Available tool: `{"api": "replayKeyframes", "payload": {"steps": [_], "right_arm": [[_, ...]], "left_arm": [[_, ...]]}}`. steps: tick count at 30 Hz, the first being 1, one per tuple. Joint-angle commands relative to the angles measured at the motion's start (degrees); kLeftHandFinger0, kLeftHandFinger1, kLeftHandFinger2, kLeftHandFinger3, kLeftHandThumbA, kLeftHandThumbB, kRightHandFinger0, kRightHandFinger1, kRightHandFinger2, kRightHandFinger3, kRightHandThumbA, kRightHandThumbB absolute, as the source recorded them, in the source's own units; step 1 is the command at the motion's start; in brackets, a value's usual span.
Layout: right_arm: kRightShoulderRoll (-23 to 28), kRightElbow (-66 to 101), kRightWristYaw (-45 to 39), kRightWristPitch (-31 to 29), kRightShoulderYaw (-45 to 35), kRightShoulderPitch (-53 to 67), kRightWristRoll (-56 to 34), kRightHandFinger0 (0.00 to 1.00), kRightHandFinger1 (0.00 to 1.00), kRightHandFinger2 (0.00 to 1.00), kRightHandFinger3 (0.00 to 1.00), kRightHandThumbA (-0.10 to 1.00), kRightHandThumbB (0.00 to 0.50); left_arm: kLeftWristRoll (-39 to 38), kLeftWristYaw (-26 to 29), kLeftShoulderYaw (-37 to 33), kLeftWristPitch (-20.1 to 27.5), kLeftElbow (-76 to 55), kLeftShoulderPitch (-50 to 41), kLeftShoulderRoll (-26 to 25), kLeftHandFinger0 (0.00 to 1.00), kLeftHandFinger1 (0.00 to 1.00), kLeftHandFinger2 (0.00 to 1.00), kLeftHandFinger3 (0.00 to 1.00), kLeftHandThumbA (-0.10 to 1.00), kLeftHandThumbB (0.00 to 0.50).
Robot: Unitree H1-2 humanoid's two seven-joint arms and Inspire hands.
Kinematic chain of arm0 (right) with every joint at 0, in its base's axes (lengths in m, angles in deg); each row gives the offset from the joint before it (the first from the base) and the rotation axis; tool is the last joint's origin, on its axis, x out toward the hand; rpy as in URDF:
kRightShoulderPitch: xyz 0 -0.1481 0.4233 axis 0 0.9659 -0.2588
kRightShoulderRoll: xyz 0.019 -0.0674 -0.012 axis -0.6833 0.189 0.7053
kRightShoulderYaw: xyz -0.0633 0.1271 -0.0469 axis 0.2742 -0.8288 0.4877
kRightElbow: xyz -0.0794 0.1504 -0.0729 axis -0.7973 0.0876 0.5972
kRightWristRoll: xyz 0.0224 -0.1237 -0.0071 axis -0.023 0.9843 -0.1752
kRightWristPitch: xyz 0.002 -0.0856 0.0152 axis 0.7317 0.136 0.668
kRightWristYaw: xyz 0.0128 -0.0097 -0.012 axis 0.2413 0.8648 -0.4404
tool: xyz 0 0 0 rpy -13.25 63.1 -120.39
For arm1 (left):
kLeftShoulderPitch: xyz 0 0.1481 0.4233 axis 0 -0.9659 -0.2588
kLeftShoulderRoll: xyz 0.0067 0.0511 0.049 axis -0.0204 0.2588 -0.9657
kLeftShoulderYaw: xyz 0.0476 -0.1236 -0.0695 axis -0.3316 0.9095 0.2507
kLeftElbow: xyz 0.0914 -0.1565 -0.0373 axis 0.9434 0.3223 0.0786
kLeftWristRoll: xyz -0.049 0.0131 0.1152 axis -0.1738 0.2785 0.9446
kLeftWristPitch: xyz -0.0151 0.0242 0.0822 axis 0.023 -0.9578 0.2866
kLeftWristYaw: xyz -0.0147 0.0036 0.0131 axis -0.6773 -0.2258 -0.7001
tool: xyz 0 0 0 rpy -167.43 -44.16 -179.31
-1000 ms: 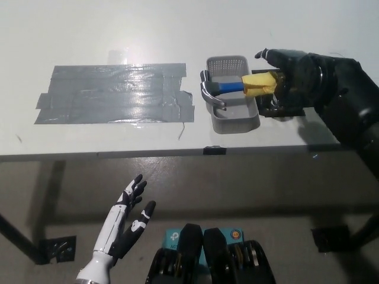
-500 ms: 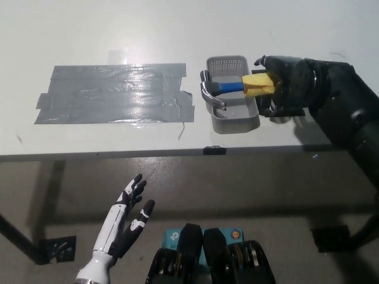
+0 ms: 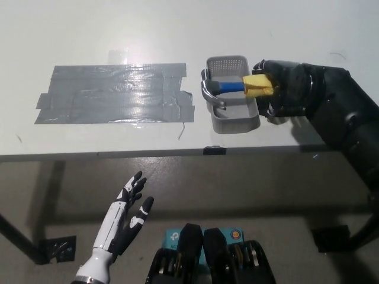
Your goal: The robot picks the hammer placed on top of the gray container with right hand and places it on the grey area of the desk
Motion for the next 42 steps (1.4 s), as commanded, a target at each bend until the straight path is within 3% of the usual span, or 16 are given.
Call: {"api": "replayKeyframes", "payload": {"steps": [1, 2, 3, 4, 5, 6, 7, 11, 17, 22, 25, 26, 30, 34, 41, 42], "right_arm": [[0.18, -2.16, 18.72, -4.85, -0.61, -1.88, 3.55, 0.48, 0.49, 0.47, 0.58, 0.43, 0.194], [0.45, -2.87, 24.42, -7.61, -0.07, -1.28, 4.61, 0.05, 0.13, 0.21, 0.38, 0.04, 0.227], [0.51, -3.75, 27.47, -9.03, 0.18, -1.02, 4.99, 0.0, 0.06, 0.28, 0.39, -0.09, 0.217], [0.46, -4.81, 29.48, -9.85, 0.06, -0.9, 4.85, 0.0, 0.22, 0.55, 0.56, -0.1, 0.16], [0.38, -5.28, 30.53, -10.5, -0.11, -0.89, 4.63, 0.01, 0.29, 0.69, 0.65, -0.1, 0.161], [0.36, -5.63, 32.11, -11.29, -0.36, -0.62, 4.47, 0.06, 0.46, 0.86, 0.84, -0.1, 0.131], [0.39, -6.03, 33.39, -11.76, -0.17, -0.69, 4.74, 0.09, 0.55, 0.92, 0.91, -0.1, 0.118], [0.38, -6.63, 35.65, -13.34, -0.84, -0.66, 4.11, 0.14, 0.64, 0.91, 0.97, -0.1, 0.099], [0.01, -7.64, 37.79, -15.79, -1.76, -0.4, 2.81, 0.18, 0.63, 0.9, 0.95, -0.1, 0.098], [-0.2, -7.14, 39.14, -17.44, -3.32, -0.61, 1.3, 0.1, 0.54, 0.85, 0.9, -0.1, 0.108], [-0.35, -6.18, 39.18, -17.4, -4.6, -1.57, 0.49, 0.0, 0.33, 0.67, 0.74, -0.1, 0.115], [-0.37, -6.19, 39.91, -18.44, -5.23, -1.93, 0.01, 0.0, 0.32, 0.66, 0.74, -0.1, 0.129], [-0.62, -5.78, 40.36, -18.93, -7.18, -3.41, -0.82, 0.09, 0.54, 0.9, 0.88, -0.1, 0.116], [-0.62, -3.98, 39.79, -18.49, -8.4, -4.88, -0.51, 0.12, 0.58, 0.89, 0.94, -0.1, 0.12], [-1.74, -4.5, 40.51, -18.82, -10.45, -7.94, -0.28, 0.0, 0.36, 0.72, 0.65, -0.1, 0.146], [-1.95, -4.53, 40.29, -18.83, -10.2, -8.35, 0.25, 0.0, 0.38, 0.78, 0.71, -0.1, 0.13]], "left_arm": [[0.27, -0.5, 0.11, 0.76, -1.97, 0.78, -0.61, 1.0, 1.0, 1.0, 1.0, 0.85, 0.143], [0.41, -0.55, 0.01, 0.77, -2.03, 0.82, -0.66, 1.0, 1.0, 1.0, 1.0, 0.85, 0.141], [0.38, -0.6, 0.01, 0.74, -2.11, 0.91, -0.7, 1.0, 1.0, 1.0, 1.0, 0.85, 0.134], [0.19, -0.64, 0.09, 0.74, -2.19, 1.06, -0.69, 1.0, 1.0, 1.0, 1.0, 0.84, 0.132], [0.06, -0.63, 0.2, 0.79, -2.24, 1.14, -0.73, 1.0, 1.0, 1.0, 1.0, 0.84, 0.131], [0.05, -0.6, 0.22, 0.96, -2.18, 1.13, -0.76, 1.0, 1.0, 1.0, 1.0, 0.83, 0.124], [0.2, -0.54, 0.25, 0.96, -2.08, 1.31, -0.82, 1.0, 1.0, 1.0, 1.0, 0.83, 0.127], [-0.26, -0.63, 0.4, 1.06, -1.86, 1.52, -0.83, 1.0, 1.0, 1.0, 1.0, 0.83, 0.133], [0.14, -0.82, 0.16, 0.95, -2.09, 1.6, -1.07, 1.0, 1.0, 1.0, 1.0, 0.82, 0.119], [-0.02, -0.8, 0.24, 0.93, -1.72, 1.81, -1.01, 1.0, 1.0, 1.0, 1.0, 0.82, 0.127], [-0.41, -0.97, 0.33, 0.5, -1.93, 1.78, -0.95, 1.0, 1.0, 1.0, 1.0, 0.82, 0.129], [-0.58, -1.07, 0.36, 0.43, -1.84, 1.84, -0.96, 1.0, 1.0, 1.0, 1.0, 0.82, 0.13], [0.02, -0.85, 0.29, 0.48, -1.72, 1.8, -1.09, 1.0, 1.0, 1.0, 1.0, 0.86, 0.126], [-0.32, -1.09, 0.3, 0.43, -1.76, 1.72, -1.27, 1.0, 1.0, 1.0, 1.0, 0.84, 0.12], [-0.8, -1.03, 0.41, 0.59, -1.91, 1.43, -1.4, 1.0, 1.0, 1.0, 1.0, 0.82, 0.1], [-0.68, -0.93, 0.4, 0.64, -1.87, 1.36, -1.41, 1.0, 1.0, 1.0, 1.0, 0.83, 0.104]]}}
